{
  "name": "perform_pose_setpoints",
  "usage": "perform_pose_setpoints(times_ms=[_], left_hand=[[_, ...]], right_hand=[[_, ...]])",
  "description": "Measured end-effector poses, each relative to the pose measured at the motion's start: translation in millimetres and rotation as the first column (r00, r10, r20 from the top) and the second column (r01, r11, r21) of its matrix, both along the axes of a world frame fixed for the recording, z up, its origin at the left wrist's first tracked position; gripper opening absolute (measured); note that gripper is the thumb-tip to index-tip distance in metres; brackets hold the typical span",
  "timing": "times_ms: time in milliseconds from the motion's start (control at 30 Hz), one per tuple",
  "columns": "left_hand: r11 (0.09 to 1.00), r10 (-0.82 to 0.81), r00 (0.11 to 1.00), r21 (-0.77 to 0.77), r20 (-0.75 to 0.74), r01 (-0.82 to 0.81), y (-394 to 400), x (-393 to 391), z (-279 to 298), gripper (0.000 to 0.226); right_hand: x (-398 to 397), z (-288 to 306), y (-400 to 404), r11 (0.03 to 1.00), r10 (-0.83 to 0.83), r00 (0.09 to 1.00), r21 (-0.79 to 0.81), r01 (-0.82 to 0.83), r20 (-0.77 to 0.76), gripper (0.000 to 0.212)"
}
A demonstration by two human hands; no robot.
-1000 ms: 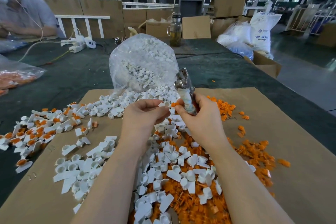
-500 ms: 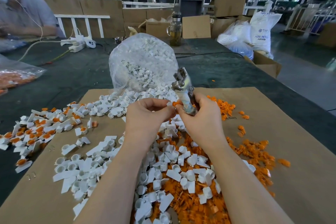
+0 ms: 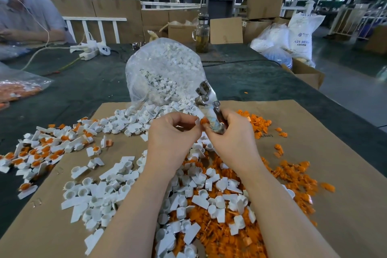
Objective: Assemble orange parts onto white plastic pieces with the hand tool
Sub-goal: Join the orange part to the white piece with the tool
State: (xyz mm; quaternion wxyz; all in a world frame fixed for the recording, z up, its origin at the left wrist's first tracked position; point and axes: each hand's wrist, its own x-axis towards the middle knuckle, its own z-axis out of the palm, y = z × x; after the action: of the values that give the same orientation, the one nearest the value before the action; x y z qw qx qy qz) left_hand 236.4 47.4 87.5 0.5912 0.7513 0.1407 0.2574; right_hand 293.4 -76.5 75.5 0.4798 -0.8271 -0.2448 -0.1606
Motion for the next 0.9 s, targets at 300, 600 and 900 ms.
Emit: perform_pose_setpoints(times_ms=[300, 600, 900], left_hand=[[0.997, 0.06, 0.998, 0.056, -0.032, -0.059, -1.7, 0.6, 0.0, 0.01], [0.979, 0.058, 0.998, -0.196, 0.033, -0.051, 7.6, 3.4, 0.1, 0.01], [0.958, 0.021, 0.988, -0.286, 0.155, 0.024, 16.3, 3.6, -0.9, 0.011]], right_hand=[[-0.4, 0.6, -1.2, 0.998, 0.046, 0.997, -0.03, -0.049, -0.068, 0.019], [-0.4, 9.3, -14.4, 0.98, 0.174, 0.954, -0.054, -0.192, -0.245, 0.013], [-2.4, 13.3, -17.2, 0.922, 0.276, 0.891, -0.163, -0.352, -0.361, 0.011]])
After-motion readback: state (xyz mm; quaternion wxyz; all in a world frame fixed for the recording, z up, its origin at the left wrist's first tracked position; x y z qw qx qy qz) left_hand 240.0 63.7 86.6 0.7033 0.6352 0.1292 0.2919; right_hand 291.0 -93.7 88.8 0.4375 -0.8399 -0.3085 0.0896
